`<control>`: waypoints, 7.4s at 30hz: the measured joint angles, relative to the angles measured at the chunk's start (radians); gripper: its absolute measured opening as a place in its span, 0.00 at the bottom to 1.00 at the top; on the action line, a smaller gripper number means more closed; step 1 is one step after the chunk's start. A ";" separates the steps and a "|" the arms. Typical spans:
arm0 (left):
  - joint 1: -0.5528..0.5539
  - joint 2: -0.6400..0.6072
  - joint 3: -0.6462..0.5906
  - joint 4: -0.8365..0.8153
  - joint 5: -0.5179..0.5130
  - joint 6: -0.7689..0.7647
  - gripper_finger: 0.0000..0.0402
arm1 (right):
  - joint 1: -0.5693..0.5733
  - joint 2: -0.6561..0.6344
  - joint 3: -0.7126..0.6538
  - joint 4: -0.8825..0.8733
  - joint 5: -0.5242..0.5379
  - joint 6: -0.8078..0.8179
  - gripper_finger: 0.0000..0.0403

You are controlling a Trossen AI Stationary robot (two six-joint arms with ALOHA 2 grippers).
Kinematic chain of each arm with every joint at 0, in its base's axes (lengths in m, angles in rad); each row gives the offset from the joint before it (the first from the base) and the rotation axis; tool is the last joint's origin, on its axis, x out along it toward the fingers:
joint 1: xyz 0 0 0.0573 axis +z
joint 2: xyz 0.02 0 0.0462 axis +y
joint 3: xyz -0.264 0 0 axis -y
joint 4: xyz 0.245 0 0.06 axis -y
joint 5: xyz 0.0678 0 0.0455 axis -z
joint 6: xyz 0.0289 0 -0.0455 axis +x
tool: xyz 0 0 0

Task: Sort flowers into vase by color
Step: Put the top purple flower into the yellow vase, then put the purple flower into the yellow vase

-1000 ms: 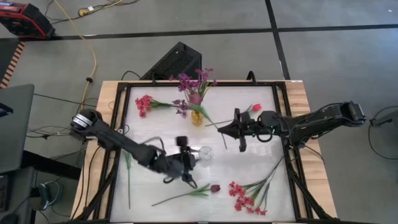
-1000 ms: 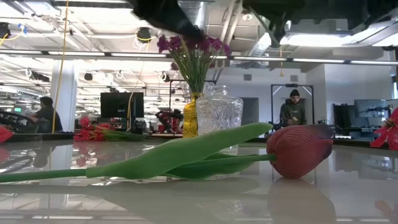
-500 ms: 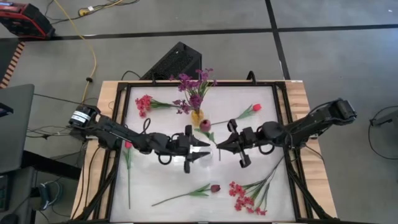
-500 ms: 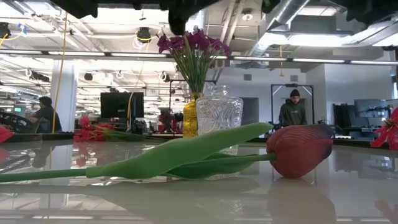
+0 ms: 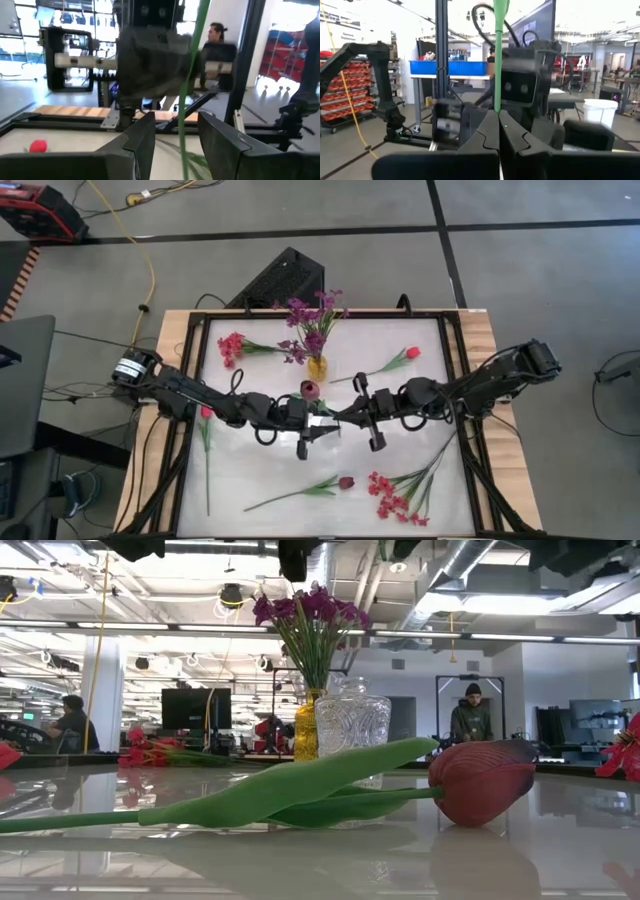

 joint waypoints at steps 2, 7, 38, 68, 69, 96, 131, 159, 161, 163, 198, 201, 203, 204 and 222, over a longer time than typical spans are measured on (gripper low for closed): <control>0.000 0.000 0.000 0.000 -0.001 0.008 0.34 | 0.000 -0.004 0.000 -0.003 0.000 -0.002 0.04; 0.001 0.000 0.000 0.014 -0.001 0.009 0.34 | 0.000 -0.004 0.000 -0.018 0.002 -0.002 0.04; 0.003 -0.144 0.010 -0.278 -0.052 -0.013 0.00 | -0.006 -0.186 -0.002 -0.396 0.029 -0.073 0.48; 0.073 -0.012 0.193 -0.568 -0.057 0.237 0.00 | -0.130 -0.837 -0.268 -0.886 0.084 -0.033 0.48; 0.093 -0.011 0.193 -0.569 -0.054 0.237 0.00 | -0.130 -0.845 -0.269 -0.896 0.084 -0.022 0.47; 0.291 -0.014 0.193 -0.577 -0.232 0.328 0.00 | -0.096 -0.849 -0.270 -1.070 0.077 0.036 0.47; 0.277 -0.125 0.017 -0.394 -0.226 0.374 0.00 | -0.055 -0.849 -0.270 -1.039 0.077 0.104 0.47; 0.337 -0.119 0.017 -0.427 -0.224 0.362 0.00 | -0.049 -0.849 -0.270 -1.028 0.079 0.100 0.47; 0.337 -0.107 0.017 -0.415 -0.239 0.363 0.00 | -0.049 -0.849 -0.270 -1.028 0.079 0.100 0.47; 0.337 -0.092 0.016 -0.413 -0.256 0.366 0.00 | -0.049 -0.849 -0.270 -1.028 0.079 0.100 0.47; 0.344 0.009 0.017 -0.530 -0.361 0.060 0.00 | -0.036 -0.849 -0.270 -1.032 0.078 0.108 0.47; 0.348 0.009 0.017 -0.534 -0.358 0.036 0.00 | -0.034 -0.849 -0.270 -1.033 0.078 0.111 0.47; 0.348 0.009 0.017 -0.523 -0.356 0.037 0.00 | -0.029 -0.849 -0.270 -1.035 0.079 0.111 0.47; 0.348 0.009 0.017 -0.514 -0.357 0.038 0.00 | -0.030 -0.849 -0.270 -1.035 0.078 0.111 0.47; 0.339 -0.056 0.018 -0.565 -0.335 0.011 0.35 | -0.032 -0.841 -0.270 -1.044 0.079 0.130 0.47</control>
